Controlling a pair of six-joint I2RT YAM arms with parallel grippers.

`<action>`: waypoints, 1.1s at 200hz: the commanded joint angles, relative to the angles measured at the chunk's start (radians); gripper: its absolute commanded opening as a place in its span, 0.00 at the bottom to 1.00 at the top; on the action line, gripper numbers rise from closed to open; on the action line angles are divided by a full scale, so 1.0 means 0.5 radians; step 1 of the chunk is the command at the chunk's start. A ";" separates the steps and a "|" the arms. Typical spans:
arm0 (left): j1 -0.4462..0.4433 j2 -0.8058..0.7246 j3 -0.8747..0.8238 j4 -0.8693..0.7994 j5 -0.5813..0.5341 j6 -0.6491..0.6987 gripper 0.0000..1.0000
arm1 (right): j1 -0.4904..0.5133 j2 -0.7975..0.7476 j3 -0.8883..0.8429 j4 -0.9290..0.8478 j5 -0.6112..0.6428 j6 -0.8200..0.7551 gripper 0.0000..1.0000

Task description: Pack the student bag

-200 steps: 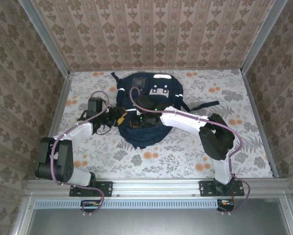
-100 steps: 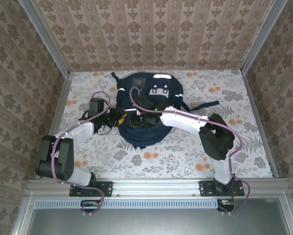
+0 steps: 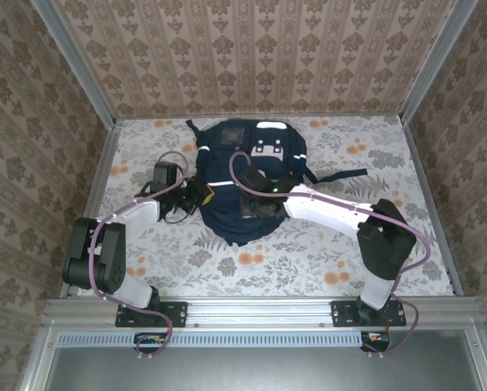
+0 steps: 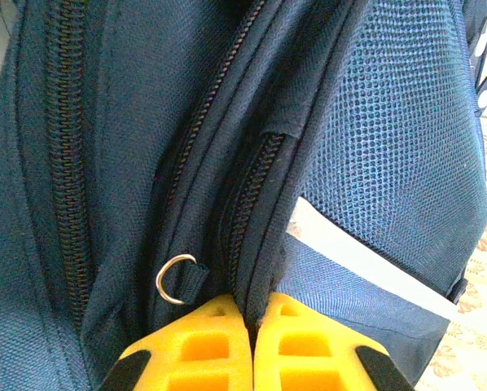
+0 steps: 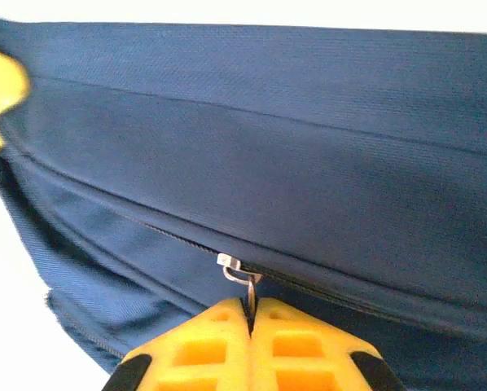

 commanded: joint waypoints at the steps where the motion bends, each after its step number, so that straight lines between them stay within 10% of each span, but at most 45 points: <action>1: 0.029 0.045 0.047 0.004 -0.073 0.065 0.00 | -0.111 -0.177 -0.142 -0.268 0.333 -0.011 0.01; 151: 0.124 0.005 0.084 -0.260 -0.051 0.296 0.00 | -0.755 -0.071 0.173 -0.096 -0.363 -1.154 0.05; 220: 0.139 0.024 0.107 -0.345 0.001 0.407 0.00 | -0.886 0.058 0.318 -0.086 -0.792 -1.195 0.05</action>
